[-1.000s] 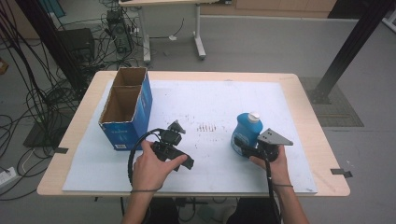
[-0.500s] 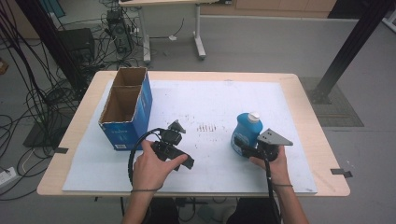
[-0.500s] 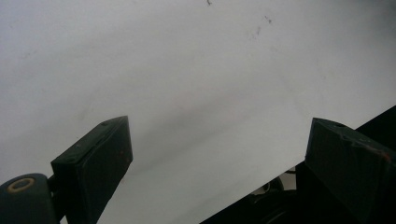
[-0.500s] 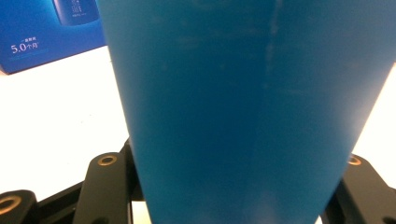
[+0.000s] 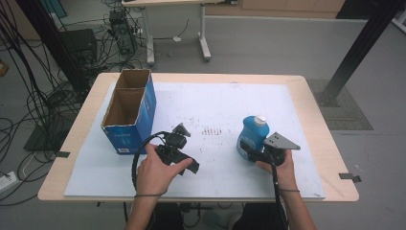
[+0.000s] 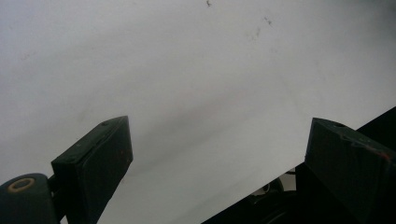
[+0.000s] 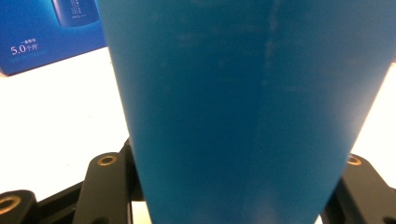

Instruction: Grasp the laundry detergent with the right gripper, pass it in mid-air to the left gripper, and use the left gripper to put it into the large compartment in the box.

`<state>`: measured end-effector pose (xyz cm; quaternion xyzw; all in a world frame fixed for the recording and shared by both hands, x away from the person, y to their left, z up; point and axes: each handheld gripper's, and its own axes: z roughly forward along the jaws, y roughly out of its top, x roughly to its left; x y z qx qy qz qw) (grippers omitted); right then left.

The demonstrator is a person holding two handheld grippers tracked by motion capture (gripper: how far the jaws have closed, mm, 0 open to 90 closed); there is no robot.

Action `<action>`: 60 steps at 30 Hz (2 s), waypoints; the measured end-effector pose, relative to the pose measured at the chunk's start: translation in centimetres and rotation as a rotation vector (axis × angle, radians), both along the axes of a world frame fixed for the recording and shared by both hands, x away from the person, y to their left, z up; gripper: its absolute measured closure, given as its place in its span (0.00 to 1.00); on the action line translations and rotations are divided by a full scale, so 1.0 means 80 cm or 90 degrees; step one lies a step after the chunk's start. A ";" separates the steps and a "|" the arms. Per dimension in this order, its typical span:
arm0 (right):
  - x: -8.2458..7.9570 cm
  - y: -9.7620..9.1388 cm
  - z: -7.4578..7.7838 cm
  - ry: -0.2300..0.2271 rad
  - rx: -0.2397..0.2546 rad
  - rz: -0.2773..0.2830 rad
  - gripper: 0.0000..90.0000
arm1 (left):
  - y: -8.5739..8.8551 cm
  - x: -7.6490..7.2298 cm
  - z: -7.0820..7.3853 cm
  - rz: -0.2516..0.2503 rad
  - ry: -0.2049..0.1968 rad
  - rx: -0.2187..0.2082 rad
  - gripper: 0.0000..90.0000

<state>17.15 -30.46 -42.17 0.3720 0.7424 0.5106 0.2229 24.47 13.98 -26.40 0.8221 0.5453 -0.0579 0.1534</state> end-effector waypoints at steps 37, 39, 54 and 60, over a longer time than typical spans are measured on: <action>-0.003 0.001 -0.004 -0.011 0.001 -0.003 0.46 | -0.002 0.000 -0.001 -0.005 0.001 -0.001 0.08; -0.003 0.001 -0.004 -0.011 0.001 -0.003 0.47 | -0.002 -0.001 -0.001 -0.005 -0.001 -0.002 0.08; -0.004 0.001 -0.006 -0.014 0.003 -0.004 0.47 | -0.003 0.001 -0.003 -0.004 0.001 -0.003 0.08; -0.004 0.001 -0.005 -0.014 0.002 -0.005 0.47 | -0.004 0.000 -0.003 -0.004 0.001 0.000 0.08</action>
